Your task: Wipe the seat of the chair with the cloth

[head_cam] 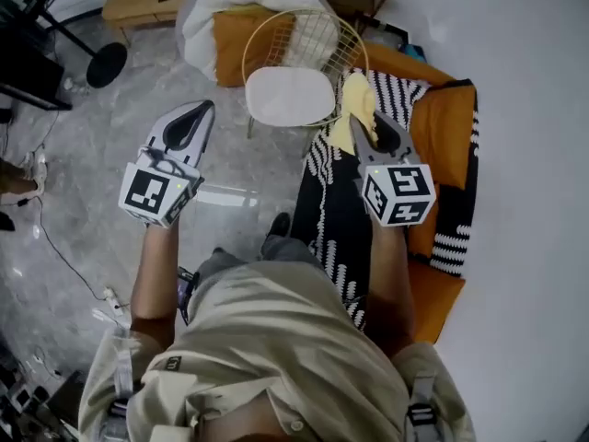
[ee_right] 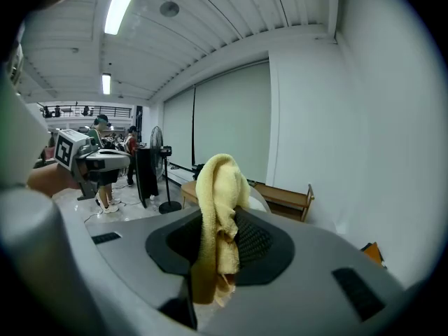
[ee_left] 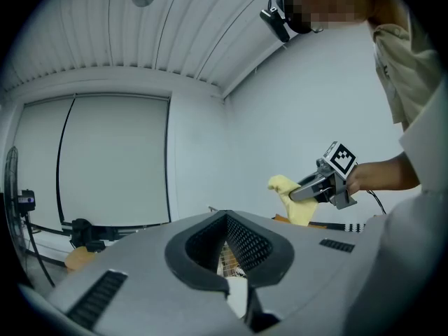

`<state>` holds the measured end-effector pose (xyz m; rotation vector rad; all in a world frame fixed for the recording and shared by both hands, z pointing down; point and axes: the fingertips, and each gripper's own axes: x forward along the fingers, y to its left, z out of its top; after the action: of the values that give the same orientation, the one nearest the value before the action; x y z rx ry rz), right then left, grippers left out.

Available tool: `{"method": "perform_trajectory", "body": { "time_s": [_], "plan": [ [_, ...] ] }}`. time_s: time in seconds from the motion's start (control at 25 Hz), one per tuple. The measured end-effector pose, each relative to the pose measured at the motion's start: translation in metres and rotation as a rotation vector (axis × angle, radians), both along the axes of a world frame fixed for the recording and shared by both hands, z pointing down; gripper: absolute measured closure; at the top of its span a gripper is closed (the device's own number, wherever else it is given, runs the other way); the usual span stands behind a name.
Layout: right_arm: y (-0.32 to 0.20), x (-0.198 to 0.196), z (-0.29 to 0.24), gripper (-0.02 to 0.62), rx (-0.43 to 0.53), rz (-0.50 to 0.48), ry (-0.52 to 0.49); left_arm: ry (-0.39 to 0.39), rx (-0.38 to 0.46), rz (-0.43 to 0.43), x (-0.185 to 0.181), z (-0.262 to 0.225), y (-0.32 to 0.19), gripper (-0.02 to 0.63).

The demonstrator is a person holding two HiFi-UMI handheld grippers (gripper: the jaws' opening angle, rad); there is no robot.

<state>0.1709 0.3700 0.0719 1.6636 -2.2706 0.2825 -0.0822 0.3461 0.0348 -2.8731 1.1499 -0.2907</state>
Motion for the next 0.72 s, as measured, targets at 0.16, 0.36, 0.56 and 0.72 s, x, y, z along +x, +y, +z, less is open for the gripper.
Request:
{"method": "perform_trajectory", "body": {
  "time_s": [0.16, 0.36, 0.56, 0.72],
  "plan": [
    [-0.03, 0.022, -0.01, 0.482, 0.021, -0.027, 0.002, 0.013, 0.045, -0.023, 0.018, -0.015, -0.019, 0.591],
    [-0.045, 0.026, 0.006, 0.482, -0.003, -0.019, -0.03, 0.007, 0.074, -0.037, 0.017, -0.015, -0.04, 0.591],
    [-0.059, 0.031, 0.017, 0.482, -0.023, 0.009, -0.037, 0.009, 0.067, -0.014, 0.019, -0.005, -0.067, 0.591],
    [-0.08, 0.03, 0.023, 0.482, -0.044, 0.039, -0.023, 0.029, 0.055, 0.014, 0.024, 0.0, -0.109, 0.591]
  ]
}}
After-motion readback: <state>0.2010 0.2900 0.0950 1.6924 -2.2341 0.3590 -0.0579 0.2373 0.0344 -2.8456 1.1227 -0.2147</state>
